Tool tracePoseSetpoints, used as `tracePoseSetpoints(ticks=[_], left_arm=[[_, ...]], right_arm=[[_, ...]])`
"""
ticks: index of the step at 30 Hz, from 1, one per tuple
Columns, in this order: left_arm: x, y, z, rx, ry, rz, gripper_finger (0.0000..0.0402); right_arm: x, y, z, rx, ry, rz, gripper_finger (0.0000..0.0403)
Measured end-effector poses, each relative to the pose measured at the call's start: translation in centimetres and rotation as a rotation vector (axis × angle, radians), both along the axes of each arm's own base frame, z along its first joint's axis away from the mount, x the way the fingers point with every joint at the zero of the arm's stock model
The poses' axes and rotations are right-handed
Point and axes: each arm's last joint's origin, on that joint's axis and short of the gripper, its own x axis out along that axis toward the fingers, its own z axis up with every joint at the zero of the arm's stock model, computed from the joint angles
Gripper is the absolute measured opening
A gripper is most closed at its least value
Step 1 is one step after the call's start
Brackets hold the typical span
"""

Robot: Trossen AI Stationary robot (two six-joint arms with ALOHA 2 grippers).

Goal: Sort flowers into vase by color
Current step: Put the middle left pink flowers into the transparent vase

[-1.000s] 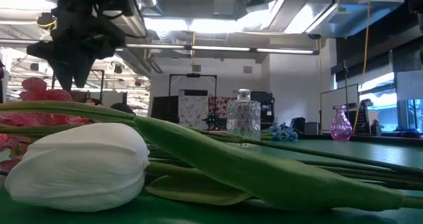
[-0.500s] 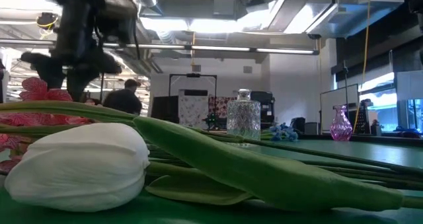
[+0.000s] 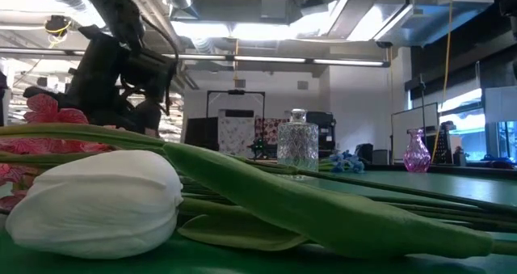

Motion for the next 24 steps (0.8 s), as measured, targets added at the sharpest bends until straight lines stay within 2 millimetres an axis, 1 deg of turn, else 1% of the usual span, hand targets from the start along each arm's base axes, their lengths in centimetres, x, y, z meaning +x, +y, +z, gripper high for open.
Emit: tracePoseSetpoints(ticks=[4, 9, 11, 13, 15, 18, 21, 24], left_arm=[[0.7, -0.6, -0.2, 0.005, -0.052, -0.069, 0.0131], [1.5, -1.3, -0.2, 0.018, -0.105, -0.119, 0.0051], [1.9, -1.5, 0.3, 0.037, -0.121, -0.142, 0.0019], [2.5, -1.7, 1.2, 0.05, -0.147, -0.179, 0.001], [3.2, -1.9, 2.8, 0.06, -0.184, -0.221, 0.001], [4.4, -2.0, 6.2, 0.109, -0.288, -0.279, 0.0008], [5.5, -2.2, 10.7, 0.213, -0.457, -0.354, 0.0004], [6.7, -2.4, 14.8, 0.346, -0.676, -0.419, 0.0004]], right_arm=[[0.0, 0.0, 0.0, 0.0, 0.0, 0.0, 0.0008], [0.0, 0.0, 0.0, 0.0, 0.0, 0.0, 0.0008], [0.0, 0.0, 0.0, 0.0, 0.0, 0.0, 0.0008], [0.0, 0.0, 0.1, -0.001, -0.008, -0.011, 0.0008], [0.1, 0.0, 0.2, -0.002, -0.035, -0.048, 0.0008], [0.3, 0.0, 0.3, -0.004, -0.041, -0.092, 0.0008], [0.3, 0.0, 0.3, 0.002, 0.004, -0.091, 0.0008], [0.2, 0.0, 0.4, 0.008, 0.04, -0.068, 0.0008]])
